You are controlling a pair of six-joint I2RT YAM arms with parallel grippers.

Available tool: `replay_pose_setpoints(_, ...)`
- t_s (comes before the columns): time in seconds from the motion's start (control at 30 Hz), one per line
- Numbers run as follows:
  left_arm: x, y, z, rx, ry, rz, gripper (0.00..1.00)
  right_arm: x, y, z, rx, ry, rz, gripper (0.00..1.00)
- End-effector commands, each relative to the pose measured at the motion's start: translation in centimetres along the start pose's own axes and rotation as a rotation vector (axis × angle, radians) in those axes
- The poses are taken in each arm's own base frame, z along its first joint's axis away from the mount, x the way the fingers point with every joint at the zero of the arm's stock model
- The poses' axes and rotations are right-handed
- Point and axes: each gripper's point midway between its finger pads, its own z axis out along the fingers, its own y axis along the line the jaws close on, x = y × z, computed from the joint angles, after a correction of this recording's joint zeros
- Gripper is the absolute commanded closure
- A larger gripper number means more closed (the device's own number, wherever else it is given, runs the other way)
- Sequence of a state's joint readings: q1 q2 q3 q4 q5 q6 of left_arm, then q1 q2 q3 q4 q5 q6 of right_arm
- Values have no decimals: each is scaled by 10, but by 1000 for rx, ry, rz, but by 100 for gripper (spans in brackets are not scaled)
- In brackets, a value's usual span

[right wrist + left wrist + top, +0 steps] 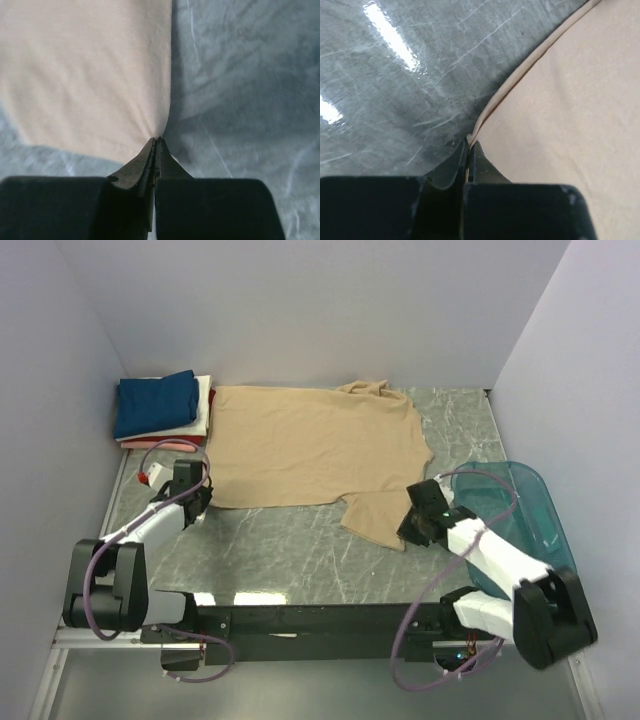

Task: Fold and stack the t-shirts
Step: Flatten the tshirt out

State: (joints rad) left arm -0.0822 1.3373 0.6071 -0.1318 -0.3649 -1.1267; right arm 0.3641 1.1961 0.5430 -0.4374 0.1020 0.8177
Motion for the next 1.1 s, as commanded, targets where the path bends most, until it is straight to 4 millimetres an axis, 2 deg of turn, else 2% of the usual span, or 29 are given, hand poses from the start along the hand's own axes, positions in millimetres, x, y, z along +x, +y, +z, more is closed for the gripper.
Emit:
replay_pose_setpoints(0.0,-8,4,-10,2,-35,12,99,-2,-2,-30,-45,-42,-6,100)
replay_pose_setpoints(0.17,-16,10,-25,9,-62,-8,99,0,-8,-64,-113,-88,29,100)
replay_pose_setpoints(0.33,-20,28,-43,-12,-83,-22,99,14,-15,-85,-175,-72,49,100)
replay_pose_setpoints(0.57,-29,45,-71,15,-126,-80,99,17,-21,-126,-275,-131,60,100)
replay_pose_setpoints(0.77,-40,57,-90,7,-171,-105,99,21,-24,-151,-327,-141,60,100)
replay_pose_setpoints(0.9,-50,44,-97,67,-202,-97,99,11,-16,-164,-361,-174,43,100)
replay_pose_setpoints(0.97,-48,33,-94,97,-182,-67,99,9,-5,-162,-371,-148,20,100)
replay_pose_setpoints(1.0,-52,21,-94,130,-188,-73,99,4,5,-163,-402,-153,9,100)
replay_pose_setpoints(1.07,-46,14,-82,108,-154,-42,99,-3,16,-154,-383,-135,-12,100)
